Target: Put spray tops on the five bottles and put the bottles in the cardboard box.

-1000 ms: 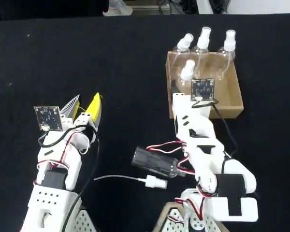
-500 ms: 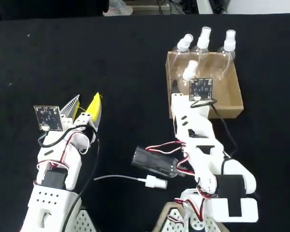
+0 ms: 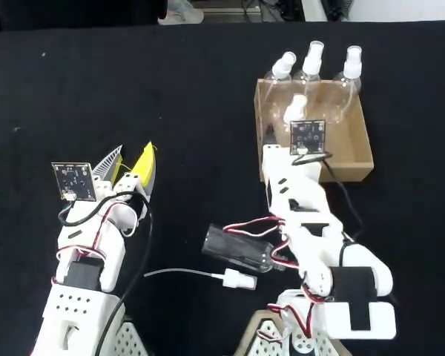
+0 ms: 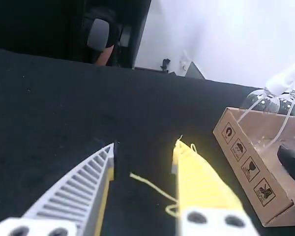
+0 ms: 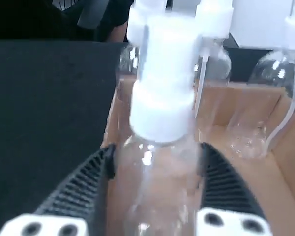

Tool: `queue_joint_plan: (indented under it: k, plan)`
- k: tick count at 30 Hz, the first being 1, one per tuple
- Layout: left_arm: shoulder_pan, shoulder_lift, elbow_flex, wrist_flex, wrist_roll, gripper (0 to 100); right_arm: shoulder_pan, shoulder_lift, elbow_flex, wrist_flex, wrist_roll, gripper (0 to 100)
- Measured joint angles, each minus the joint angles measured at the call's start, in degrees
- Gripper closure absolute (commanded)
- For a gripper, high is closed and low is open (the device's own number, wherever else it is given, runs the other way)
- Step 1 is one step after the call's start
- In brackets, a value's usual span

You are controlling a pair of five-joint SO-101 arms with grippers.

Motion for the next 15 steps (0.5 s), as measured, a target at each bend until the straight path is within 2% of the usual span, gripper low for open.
queue_joint_plan:
  k: [4,15]
  plan:
    - [0.0,0.0,0.0,0.0,0.0,81,-2.2,0.0,1.0,0.0,0.0,71.0]
    - [0.0,0.0,0.0,0.0,0.0,81,-2.1,-2.1,2.9,0.0,0.0,71.5]
